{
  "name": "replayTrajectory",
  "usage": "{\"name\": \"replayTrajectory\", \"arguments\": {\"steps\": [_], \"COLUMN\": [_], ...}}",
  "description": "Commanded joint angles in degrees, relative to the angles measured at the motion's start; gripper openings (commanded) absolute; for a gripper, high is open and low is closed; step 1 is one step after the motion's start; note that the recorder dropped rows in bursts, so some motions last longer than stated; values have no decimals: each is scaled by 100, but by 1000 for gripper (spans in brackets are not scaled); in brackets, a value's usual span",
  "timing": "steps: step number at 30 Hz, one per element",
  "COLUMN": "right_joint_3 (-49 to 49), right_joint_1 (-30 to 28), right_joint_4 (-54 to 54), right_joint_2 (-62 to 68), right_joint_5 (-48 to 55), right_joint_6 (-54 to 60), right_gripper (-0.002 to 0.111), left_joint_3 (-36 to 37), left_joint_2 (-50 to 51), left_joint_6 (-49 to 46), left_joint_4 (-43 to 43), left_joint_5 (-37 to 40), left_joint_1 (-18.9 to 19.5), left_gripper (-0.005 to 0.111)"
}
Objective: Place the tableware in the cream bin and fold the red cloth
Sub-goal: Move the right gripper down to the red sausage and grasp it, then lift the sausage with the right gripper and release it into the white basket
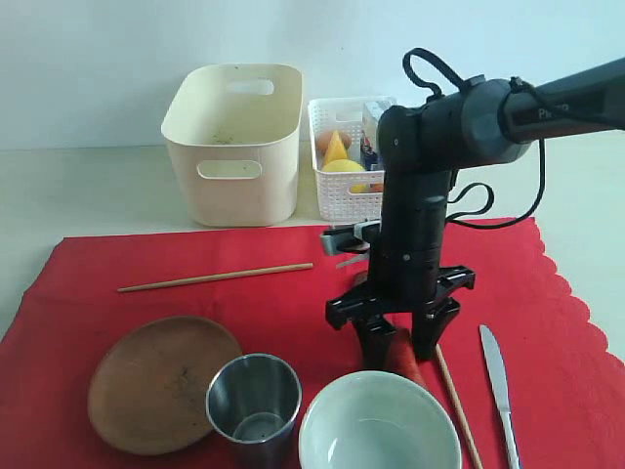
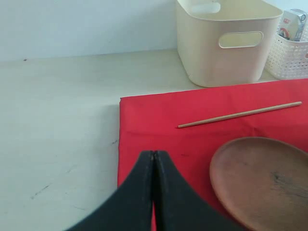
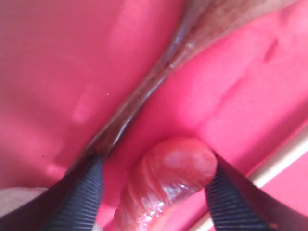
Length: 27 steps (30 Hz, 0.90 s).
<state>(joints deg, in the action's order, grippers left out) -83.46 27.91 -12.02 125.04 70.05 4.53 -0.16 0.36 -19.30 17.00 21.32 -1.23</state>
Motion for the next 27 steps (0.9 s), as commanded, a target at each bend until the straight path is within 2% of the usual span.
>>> {"name": "replayTrajectory", "arguments": {"steps": [1,5,7,8,27], "right_joint_3": [22,22,-38,-94,-444], "right_joint_1": [13,13,13,13,13], "right_joint_4": [95,394,584,660,692], "right_joint_2": [16,16,16,-8,-1327], "right_joint_5": [-9,-9,-9,-9,-286], "right_joint_6": [-9,-9,3,3,149], "right_gripper": [41,13,2,0,0], "left_joint_3": [16,16,16,16,16], "left_joint_2": [-36,-36,-36,-36,-36], "left_joint_6": [10,10,10,10,10], "left_joint_4": [14,14,14,14,14], "left_joint_5": [-22,-22,-22,-22,-22], "left_joint_1": [16,16,16,16,16], "left_gripper": [0,0,0,0,0]}}
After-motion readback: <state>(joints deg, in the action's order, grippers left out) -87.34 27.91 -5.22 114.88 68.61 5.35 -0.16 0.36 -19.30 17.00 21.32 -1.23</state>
